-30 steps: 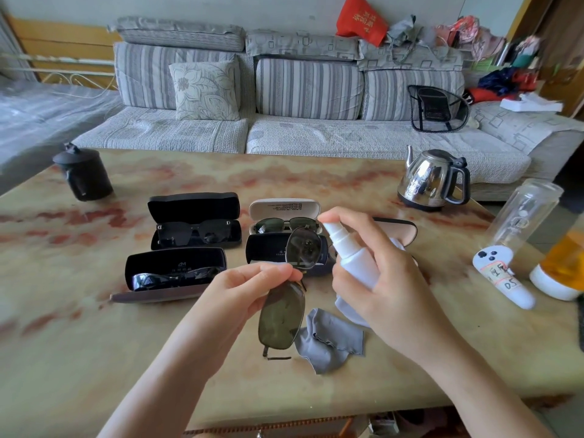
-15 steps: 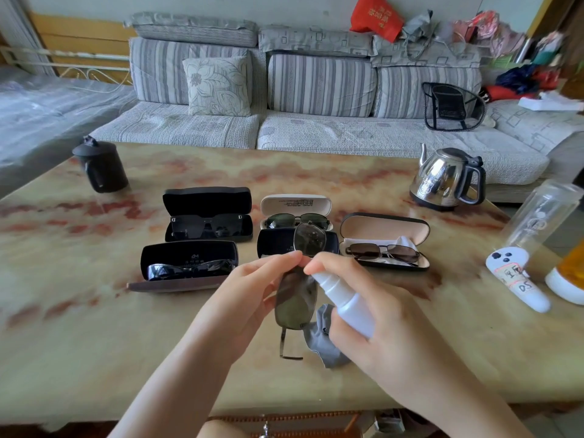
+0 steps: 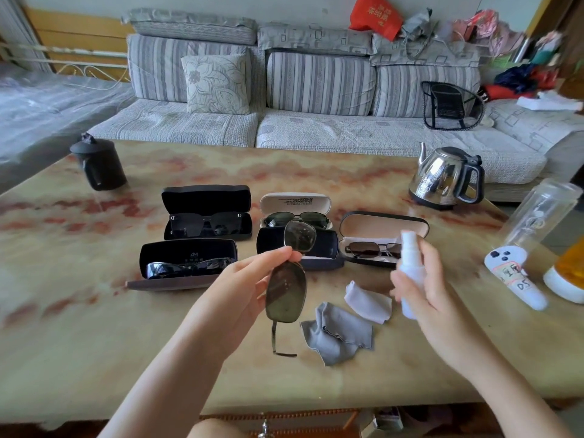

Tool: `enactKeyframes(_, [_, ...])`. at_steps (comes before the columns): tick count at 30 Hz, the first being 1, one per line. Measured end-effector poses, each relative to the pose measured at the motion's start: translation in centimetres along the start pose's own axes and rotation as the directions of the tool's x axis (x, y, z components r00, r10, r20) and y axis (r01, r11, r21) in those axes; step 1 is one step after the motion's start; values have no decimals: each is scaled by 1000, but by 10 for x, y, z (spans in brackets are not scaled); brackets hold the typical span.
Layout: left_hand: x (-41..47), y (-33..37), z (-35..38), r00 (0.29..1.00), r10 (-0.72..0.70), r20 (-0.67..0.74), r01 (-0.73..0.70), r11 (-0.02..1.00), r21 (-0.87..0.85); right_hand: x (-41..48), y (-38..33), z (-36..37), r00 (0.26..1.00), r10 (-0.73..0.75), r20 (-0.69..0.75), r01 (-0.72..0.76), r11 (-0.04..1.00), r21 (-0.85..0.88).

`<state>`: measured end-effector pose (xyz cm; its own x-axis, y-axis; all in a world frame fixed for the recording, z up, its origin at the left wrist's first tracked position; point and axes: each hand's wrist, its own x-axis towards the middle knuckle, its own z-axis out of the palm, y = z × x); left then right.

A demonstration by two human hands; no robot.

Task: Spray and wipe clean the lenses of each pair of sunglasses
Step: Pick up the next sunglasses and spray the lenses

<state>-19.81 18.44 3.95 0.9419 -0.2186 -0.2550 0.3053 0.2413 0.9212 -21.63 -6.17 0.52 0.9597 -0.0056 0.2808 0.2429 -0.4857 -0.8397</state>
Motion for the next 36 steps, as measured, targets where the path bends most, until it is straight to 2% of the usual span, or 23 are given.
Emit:
enactKeyframes(7, [4,2,-3,1000,-25,-8,25,999,-36,-1,83,-18,967,183,-176,-186,983,4])
enactKeyframes(11, [5,3,-5,1000,-17,-17,16,1000,-15,-2,96,-15,957,189,-221,-196,981,-7])
enactKeyframes(17, [3,5,-8,999,16,-38,-18,999,-39,-7,98,-18,960,220,-176,-224,974,-7])
enactKeyframes(19, [3,5,-9,999,26,-46,-28,999,-40,-11,92,-17,953,160,-256,-186,979,-81])
enactKeyframes(22, [3,5,-11,998,34,-54,-36,999,-21,-20,65,-19,895,-195,-402,47,935,-351])
enactKeyframes(24, [3,4,-12,997,38,-60,-40,999,-20,-24,46,-11,856,-382,-348,195,862,-468])
enactKeyframes(26, [3,3,-12,997,40,-59,-42,999,-29,-26,33,9,889,-415,-195,298,845,-444])
enactKeyframes(28, [2,3,-11,998,40,-57,-42,998,-36,-25,33,31,948,-316,-24,278,866,-415])
enactKeyframes(30, [2,3,-12,997,41,-61,-43,998,-40,-22,38,47,982,-171,78,187,867,-462])
enactKeyframes(32, [1,3,-13,997,44,-69,-47,998,-42,-17,44,55,985,-60,162,135,851,-507])
enactKeyframes(36, [2,2,-15,996,49,-75,-52,998,-41,-14,46,62,976,2,216,117,837,-535])
